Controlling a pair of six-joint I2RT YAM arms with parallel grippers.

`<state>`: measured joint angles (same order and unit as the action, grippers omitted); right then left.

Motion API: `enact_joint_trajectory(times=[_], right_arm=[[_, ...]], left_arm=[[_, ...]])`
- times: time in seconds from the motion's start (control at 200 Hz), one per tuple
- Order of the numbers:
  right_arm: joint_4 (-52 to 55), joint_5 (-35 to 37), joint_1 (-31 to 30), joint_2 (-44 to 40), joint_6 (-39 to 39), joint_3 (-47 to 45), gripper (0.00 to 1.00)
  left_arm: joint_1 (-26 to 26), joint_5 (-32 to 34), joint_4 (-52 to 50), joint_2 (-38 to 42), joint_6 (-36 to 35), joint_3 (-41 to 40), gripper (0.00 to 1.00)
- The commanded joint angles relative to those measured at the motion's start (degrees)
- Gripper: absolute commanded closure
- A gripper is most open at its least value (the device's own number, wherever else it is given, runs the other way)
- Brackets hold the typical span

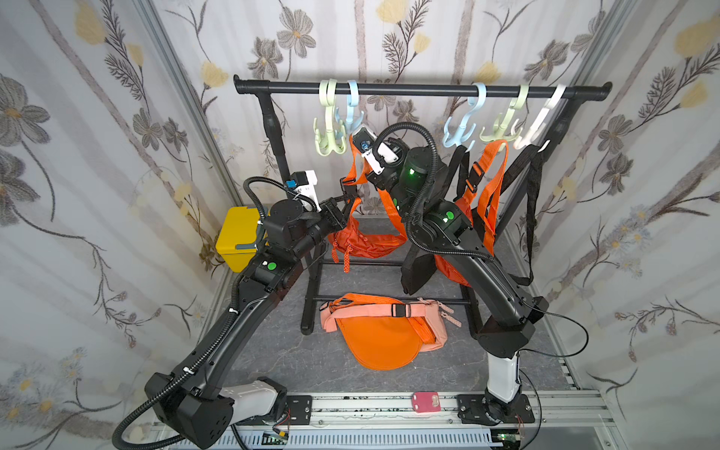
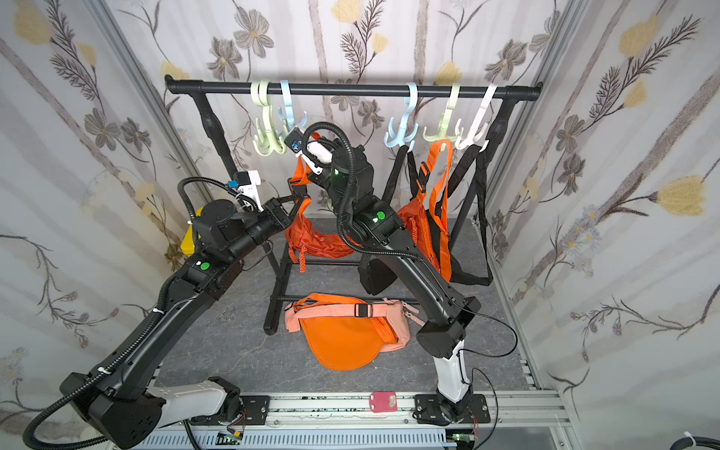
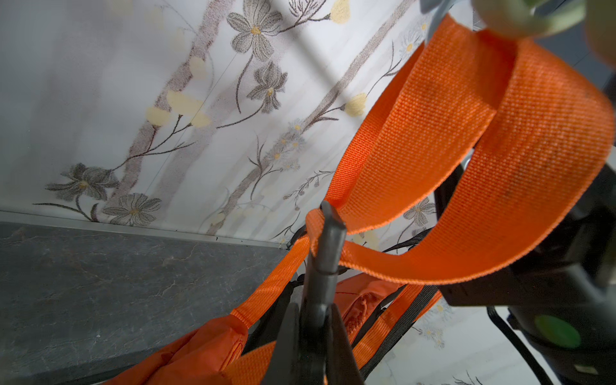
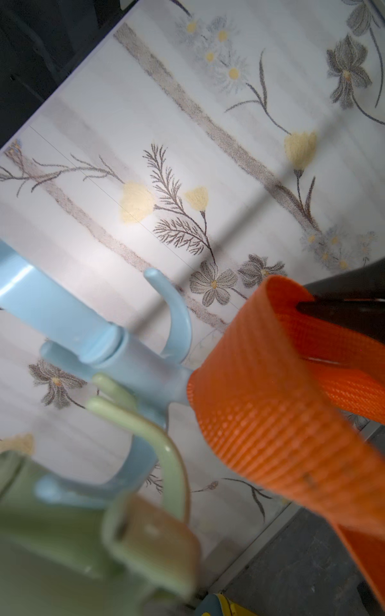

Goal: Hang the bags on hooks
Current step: Hang the bag on the hook.

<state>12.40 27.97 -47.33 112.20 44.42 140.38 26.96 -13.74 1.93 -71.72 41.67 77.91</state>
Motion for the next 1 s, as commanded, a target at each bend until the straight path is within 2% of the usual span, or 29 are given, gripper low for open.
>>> enact_joint_trajectory(times=[0.0,0.365,0.569,0.839,0.994], right_arm=[[3.2,-2.4,1.8,0.4,-2.6,0.5,1.00],[8.6,-8.1,4.9,-1.2,-7.8,0.5,1.00],[11.4,-6.7,7.2,-2.5,-11.0,-0.3,1.00],[11.4,-3.7,9.5,-6.4,-14.2,-7.2,1.00],[9.8,-1.7,10.1,-9.9,-15.2,-12.0,1.00]], left_arm=[[0.0,-1.1,3.2,-0.1,0.8,-0.1,1.00],[0.1,-1.6,3.7,-2.1,0.6,-0.7,1.00],[0.1,-3.3,5.6,-4.0,1.5,-2.2,1.00],[0.2,-5.2,7.6,-7.0,2.6,-1.8,1.00],[2.5,-5.7,8.0,-10.1,2.3,0.0,1.00]])
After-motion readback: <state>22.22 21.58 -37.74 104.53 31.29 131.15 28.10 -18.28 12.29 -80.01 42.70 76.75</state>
